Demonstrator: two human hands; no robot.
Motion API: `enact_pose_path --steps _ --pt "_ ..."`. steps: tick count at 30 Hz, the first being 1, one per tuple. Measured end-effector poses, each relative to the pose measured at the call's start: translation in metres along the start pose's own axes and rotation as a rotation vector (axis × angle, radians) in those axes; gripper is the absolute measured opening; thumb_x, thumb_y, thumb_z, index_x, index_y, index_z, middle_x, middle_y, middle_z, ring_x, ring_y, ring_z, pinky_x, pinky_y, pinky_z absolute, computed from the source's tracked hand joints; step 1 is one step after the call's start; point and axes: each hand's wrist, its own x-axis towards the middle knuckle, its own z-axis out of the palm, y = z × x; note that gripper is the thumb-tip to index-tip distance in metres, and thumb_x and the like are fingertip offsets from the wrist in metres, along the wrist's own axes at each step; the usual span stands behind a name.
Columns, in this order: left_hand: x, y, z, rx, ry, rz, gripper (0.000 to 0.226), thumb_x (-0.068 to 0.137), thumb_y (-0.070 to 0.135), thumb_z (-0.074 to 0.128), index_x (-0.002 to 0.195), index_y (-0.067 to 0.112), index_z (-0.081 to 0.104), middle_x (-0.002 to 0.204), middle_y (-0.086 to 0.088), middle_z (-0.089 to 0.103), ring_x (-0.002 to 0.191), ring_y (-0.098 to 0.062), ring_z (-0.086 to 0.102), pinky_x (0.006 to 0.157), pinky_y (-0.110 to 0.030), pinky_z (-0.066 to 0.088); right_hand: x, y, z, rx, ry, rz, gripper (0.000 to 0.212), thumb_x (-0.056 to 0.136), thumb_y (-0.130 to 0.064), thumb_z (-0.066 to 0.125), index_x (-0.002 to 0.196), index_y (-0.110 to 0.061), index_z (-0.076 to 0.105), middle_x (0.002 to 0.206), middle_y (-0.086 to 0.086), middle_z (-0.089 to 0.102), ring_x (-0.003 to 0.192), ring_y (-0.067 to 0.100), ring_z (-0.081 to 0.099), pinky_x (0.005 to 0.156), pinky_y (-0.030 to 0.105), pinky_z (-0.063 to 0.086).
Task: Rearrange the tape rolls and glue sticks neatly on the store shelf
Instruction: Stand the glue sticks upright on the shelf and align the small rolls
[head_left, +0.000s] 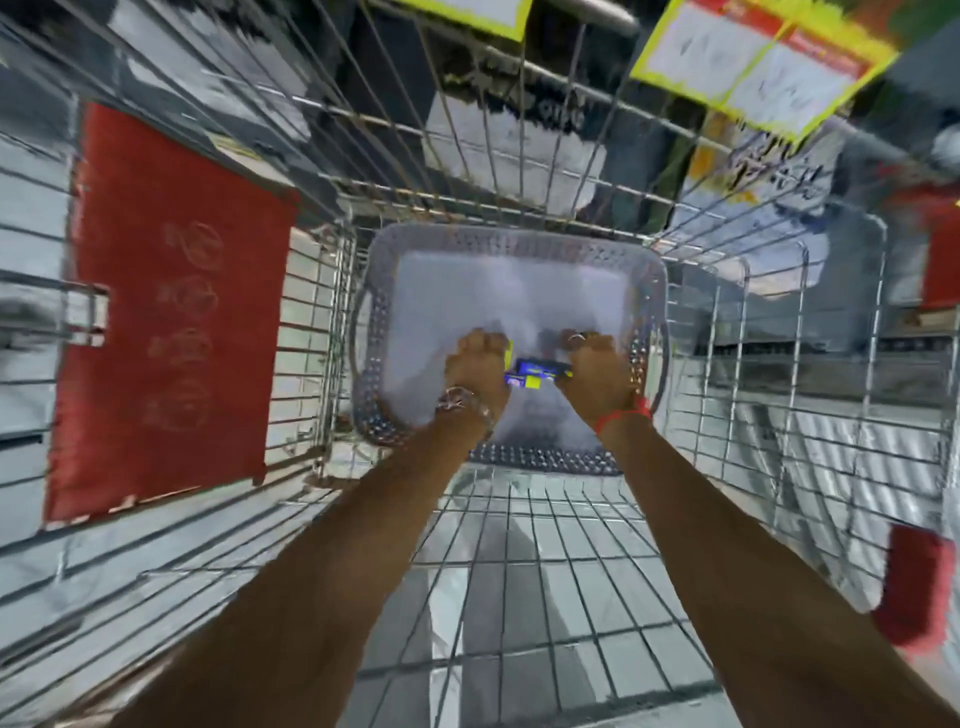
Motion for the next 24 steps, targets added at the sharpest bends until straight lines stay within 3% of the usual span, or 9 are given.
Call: enact_pose_path --steps 3,6,10,14,16,20,24 --pt "0.003 -0.002 0.01 0.131 -0.068 0.04 0.051 0.078 0.022 0.062 0.124 0.012 0.043 0.13 -0.012 0.043 0.121 -0.031 0.042 0.095 -0.042 0.039 0.001 0.004 0.005 -0.012 0.005 0.026 0.034 0.081 -0.022 0.054 0.111 -0.006 0.06 0.116 0.021 0.059 0.112 0.038 0.049 0.089 0.047 0.048" --pt "0.004 -0.007 0.017 0.177 -0.08 0.03 0.06 0.075 0.029 0.068 0.127 0.013 0.043 0.134 -0.011 0.042 0.124 -0.029 0.04 0.099 -0.039 0.036 -0.001 0.006 0.009 -0.034 0.023 -0.002 0.05 0.075 -0.035 0.039 0.105 -0.004 0.062 0.115 0.021 0.06 0.109 0.038 0.051 0.085 0.045 0.049" --pt "0.002 -0.012 0.019 0.193 -0.111 0.049 0.05 0.079 0.025 0.066 0.124 0.012 0.049 0.132 -0.012 0.045 0.123 -0.03 0.042 0.098 -0.039 0.037 -0.003 0.007 0.01 -0.083 -0.062 -0.055 0.042 0.077 -0.02 0.063 0.114 0.0 0.058 0.125 0.02 0.054 0.118 0.037 0.043 0.093 0.044 0.045" --pt "-0.004 -0.019 0.013 0.204 -0.088 0.021 0.037 0.08 0.023 0.064 0.115 0.014 0.056 0.127 -0.008 0.055 0.122 -0.027 0.046 0.097 -0.037 0.034 -0.006 0.009 0.006 -0.075 -0.02 -0.07 0.039 0.078 -0.011 0.064 0.117 -0.009 0.06 0.125 0.016 0.054 0.119 0.036 0.044 0.094 0.04 0.044" --pt "-0.008 -0.023 0.005 0.209 -0.062 -0.007 0.033 0.082 0.026 0.062 0.112 0.015 0.058 0.123 -0.008 0.059 0.119 -0.026 0.049 0.096 -0.035 0.032 -0.007 0.006 0.002 0.01 -0.008 -0.076 0.037 0.077 -0.012 0.063 0.114 -0.018 0.064 0.117 0.013 0.063 0.111 0.036 0.054 0.092 0.039 0.048" --pt "-0.016 -0.028 -0.027 0.039 -0.033 0.005 0.026 0.085 0.023 0.061 0.108 0.012 0.063 0.111 -0.013 0.067 0.108 -0.03 0.059 0.091 -0.035 0.038 -0.014 -0.016 -0.026 0.232 0.092 0.083 0.015 0.074 -0.015 0.067 0.089 -0.012 0.067 0.093 0.014 0.071 0.089 0.034 0.065 0.075 0.038 0.054" --pt "-0.024 -0.025 -0.074 -0.175 0.201 0.018 0.037 0.083 0.028 0.049 0.105 0.003 0.063 0.095 -0.025 0.07 0.094 -0.039 0.063 0.081 -0.039 0.048 -0.03 -0.054 -0.061 0.64 0.292 0.121 0.017 0.07 -0.006 0.074 0.085 -0.009 0.067 0.085 0.009 0.068 0.077 0.024 0.063 0.078 0.043 0.055"
